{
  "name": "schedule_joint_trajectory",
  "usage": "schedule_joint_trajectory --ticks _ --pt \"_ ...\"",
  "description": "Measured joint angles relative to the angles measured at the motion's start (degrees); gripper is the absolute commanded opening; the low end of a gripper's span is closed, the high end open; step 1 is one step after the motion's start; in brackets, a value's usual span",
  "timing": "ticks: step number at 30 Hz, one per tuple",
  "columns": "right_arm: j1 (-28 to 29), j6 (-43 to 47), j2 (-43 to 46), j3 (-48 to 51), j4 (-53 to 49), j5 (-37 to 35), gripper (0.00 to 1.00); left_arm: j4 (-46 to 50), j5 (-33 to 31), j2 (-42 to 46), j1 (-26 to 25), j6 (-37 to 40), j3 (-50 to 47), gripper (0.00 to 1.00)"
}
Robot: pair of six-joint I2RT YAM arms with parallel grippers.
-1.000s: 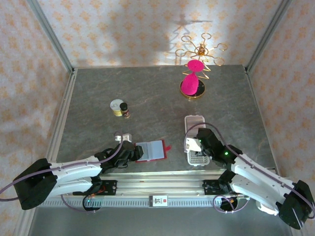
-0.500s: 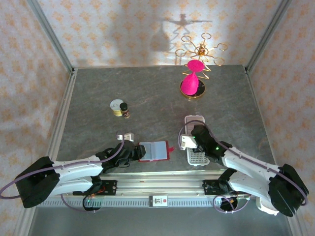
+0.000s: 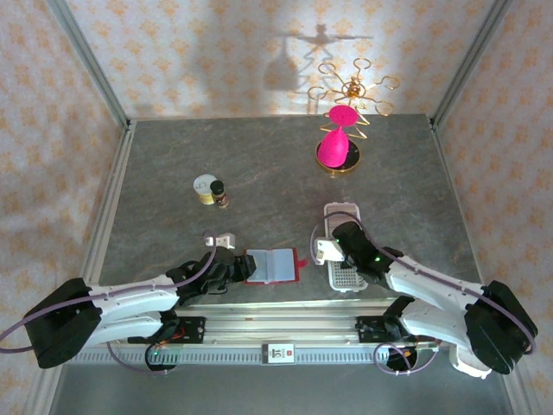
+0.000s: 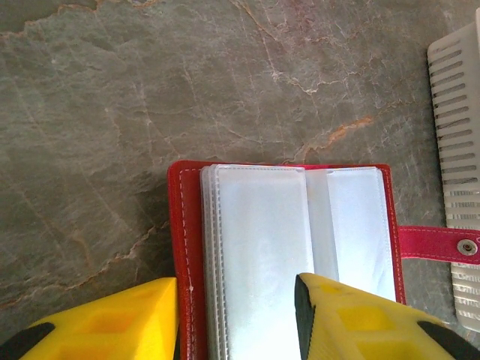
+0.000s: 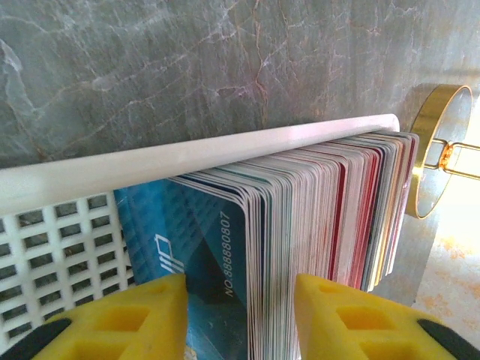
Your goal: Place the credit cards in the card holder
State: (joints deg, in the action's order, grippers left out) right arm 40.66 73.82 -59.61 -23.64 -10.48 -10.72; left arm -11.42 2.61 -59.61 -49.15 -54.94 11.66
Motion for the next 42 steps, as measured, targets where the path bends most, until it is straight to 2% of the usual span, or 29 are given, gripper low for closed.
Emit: schedule_joint_trajectory --ticks 3,23,32,42 --pt "0.0 0.11 0.79 0.0 -0.37 0.07 0.32 0.0 0.02 0.02 0.0 0.0 -0.02 0.42" --pt "0.0 0.2 3.3 0.0 -1.68 0.59 0.23 0.0 0.37 -0.09 0.0 -0.02 -0.02 0.4" --pt "0.0 0.0 5.27 0.0 -2.32 0.63 0.14 0.02 0.44 -0.15 0.0 -0.02 -0.02 0.39" --pt "0.0 -0.55 7.1 -0.15 -4.48 0.68 0.09 0.24 0.42 -0.02 0.0 -0.02 -0.02 0.39"
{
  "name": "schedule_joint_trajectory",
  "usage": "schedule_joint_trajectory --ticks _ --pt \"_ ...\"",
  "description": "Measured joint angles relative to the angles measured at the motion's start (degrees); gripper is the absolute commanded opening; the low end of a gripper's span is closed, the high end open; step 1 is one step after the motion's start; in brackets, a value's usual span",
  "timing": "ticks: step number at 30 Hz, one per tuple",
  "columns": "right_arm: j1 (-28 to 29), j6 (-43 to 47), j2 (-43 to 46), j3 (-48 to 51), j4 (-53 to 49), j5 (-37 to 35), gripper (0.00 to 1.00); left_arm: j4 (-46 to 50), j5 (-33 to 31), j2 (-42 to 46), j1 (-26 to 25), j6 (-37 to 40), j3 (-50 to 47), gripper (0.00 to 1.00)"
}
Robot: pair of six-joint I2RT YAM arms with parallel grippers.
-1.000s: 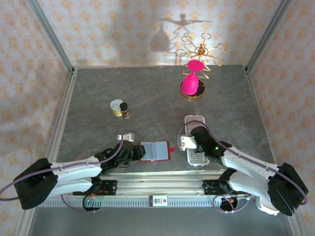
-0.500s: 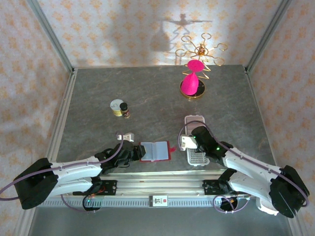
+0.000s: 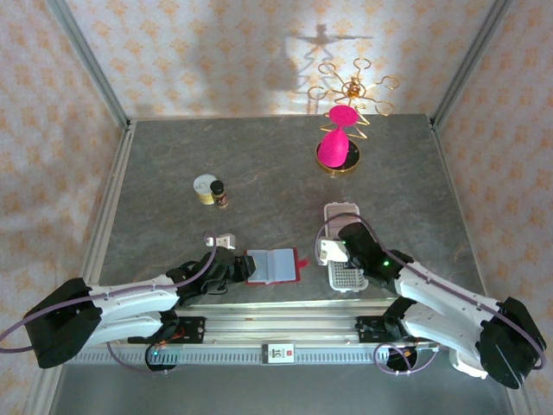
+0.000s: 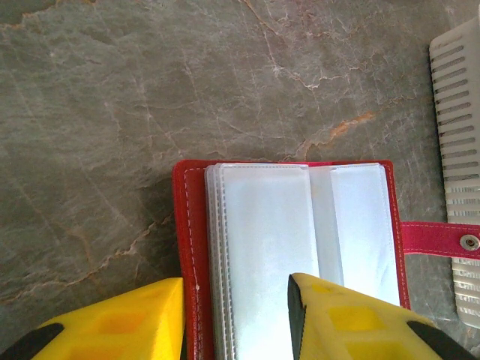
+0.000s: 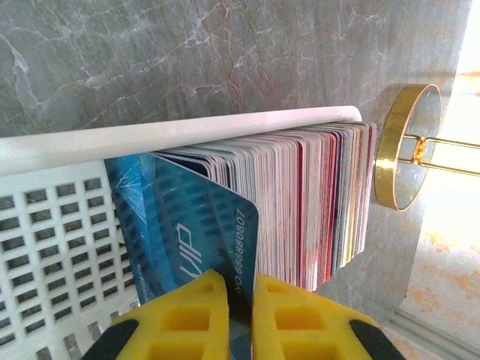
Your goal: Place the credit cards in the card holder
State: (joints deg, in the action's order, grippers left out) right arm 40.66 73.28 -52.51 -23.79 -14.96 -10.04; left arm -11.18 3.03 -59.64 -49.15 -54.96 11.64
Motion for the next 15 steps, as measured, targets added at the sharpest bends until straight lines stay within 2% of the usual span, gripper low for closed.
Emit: schedule_joint_trajectory --ticks 9,15 --pt "0.0 -1.7 3.1 -0.7 -5.18 1.53 0.0 1.84 -0.15 1.84 0.0 0.02 0.0 0.41" --pt "0.0 -3.23 5.77 -2.27 -10.51 3.87 0.0 4.07 -0.48 3.48 0.0 0.09 0.07 0.46"
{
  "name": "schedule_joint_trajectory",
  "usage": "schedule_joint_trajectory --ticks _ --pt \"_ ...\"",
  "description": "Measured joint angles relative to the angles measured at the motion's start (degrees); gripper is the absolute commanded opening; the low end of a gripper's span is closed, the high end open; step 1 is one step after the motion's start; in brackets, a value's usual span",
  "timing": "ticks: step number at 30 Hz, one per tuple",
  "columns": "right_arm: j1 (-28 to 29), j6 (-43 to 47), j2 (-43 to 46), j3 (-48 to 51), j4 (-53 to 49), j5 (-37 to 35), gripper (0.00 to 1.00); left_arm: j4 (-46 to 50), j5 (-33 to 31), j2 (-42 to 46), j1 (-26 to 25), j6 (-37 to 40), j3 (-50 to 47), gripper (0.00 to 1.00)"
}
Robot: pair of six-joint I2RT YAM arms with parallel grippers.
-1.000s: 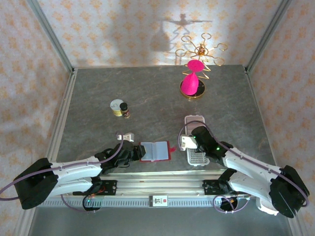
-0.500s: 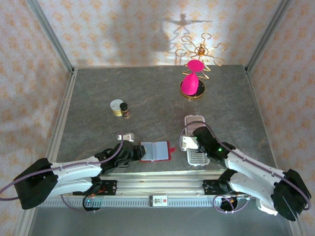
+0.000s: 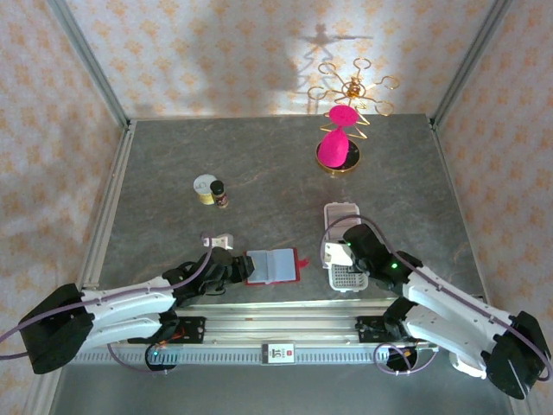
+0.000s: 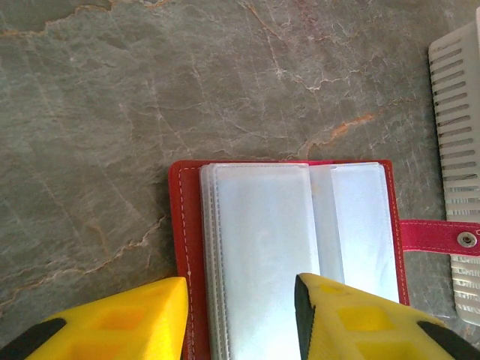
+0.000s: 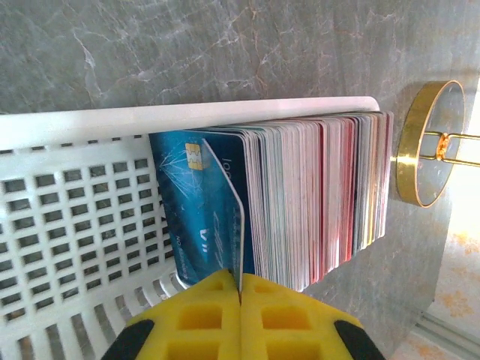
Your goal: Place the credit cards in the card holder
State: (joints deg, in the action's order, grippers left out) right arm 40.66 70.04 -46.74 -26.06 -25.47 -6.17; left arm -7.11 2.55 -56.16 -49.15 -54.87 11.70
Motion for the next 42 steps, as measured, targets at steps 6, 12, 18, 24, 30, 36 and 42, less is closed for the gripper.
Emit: schedule_joint_trajectory --ticks 6,12,18,24,30,36,42 --pt "0.0 -6.16 2.4 -8.59 -8.44 6.91 0.0 4.5 -0.48 1.77 0.0 1.03 1.4 0.5" --pt "0.0 -23.96 2.54 -15.5 -6.45 16.15 0.0 9.03 -1.38 1.68 0.0 2.32 4.44 0.53" --pt "0.04 -56.98 -0.87 -15.26 8.63 23.67 0.0 10.75 -1.53 -1.77 0.0 3.02 7.67 0.55" --pt "1.9 -86.99 -6.86 -8.59 22.53 27.74 0.0 12.7 -1.75 -7.69 -1.03 4.04 10.88 0.59" --pt "5.9 -105.2 -7.63 0.55 30.12 26.47 0.0 14.27 -2.8 -12.33 -2.21 4.28 13.81 0.59" --pt "7.45 -112.54 -11.41 1.81 34.12 24.85 0.0 16.2 -3.69 -15.72 -3.28 4.44 15.98 0.58" --pt "8.76 -115.08 -15.28 1.97 37.4 24.65 0.0 17.62 -4.94 -17.0 -3.39 4.46 16.5 0.55"
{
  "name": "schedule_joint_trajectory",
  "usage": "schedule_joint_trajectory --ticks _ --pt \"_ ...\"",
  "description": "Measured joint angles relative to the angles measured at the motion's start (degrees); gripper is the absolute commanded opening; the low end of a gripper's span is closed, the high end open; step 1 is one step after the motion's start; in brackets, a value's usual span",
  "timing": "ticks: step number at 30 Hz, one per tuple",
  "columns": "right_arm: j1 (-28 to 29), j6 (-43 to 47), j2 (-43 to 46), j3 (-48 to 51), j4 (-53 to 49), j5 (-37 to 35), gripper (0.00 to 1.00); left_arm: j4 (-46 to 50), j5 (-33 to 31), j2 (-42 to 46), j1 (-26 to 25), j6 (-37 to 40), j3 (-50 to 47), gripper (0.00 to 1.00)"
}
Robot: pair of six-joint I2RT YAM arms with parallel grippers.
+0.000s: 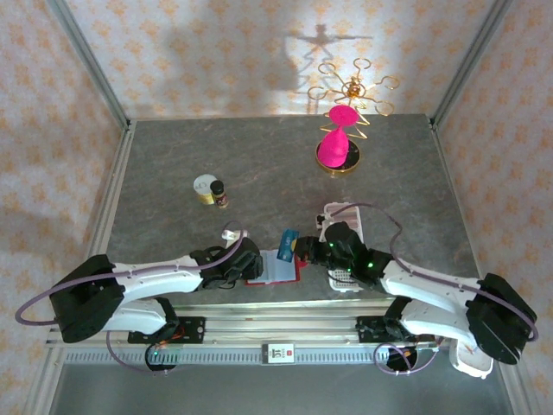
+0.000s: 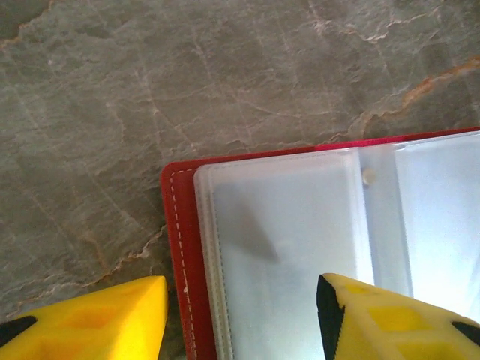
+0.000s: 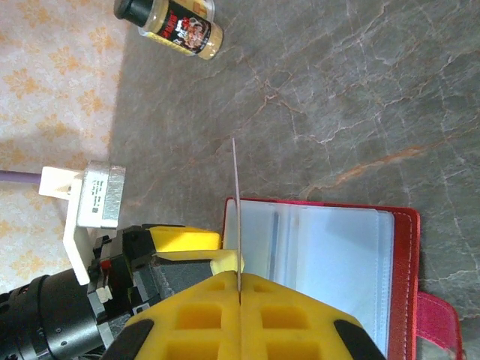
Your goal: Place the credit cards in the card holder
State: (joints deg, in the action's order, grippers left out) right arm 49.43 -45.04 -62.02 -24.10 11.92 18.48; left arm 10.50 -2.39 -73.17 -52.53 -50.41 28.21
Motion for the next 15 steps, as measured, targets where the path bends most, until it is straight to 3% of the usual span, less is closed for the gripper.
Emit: schedule_joint_trajectory --ticks 15 --pt "1.88 -2.12 -8.5 -0.02 3.78 1.62 0.0 0.85 -1.07 -1.14 0.0 0.44 0.26 0.47"
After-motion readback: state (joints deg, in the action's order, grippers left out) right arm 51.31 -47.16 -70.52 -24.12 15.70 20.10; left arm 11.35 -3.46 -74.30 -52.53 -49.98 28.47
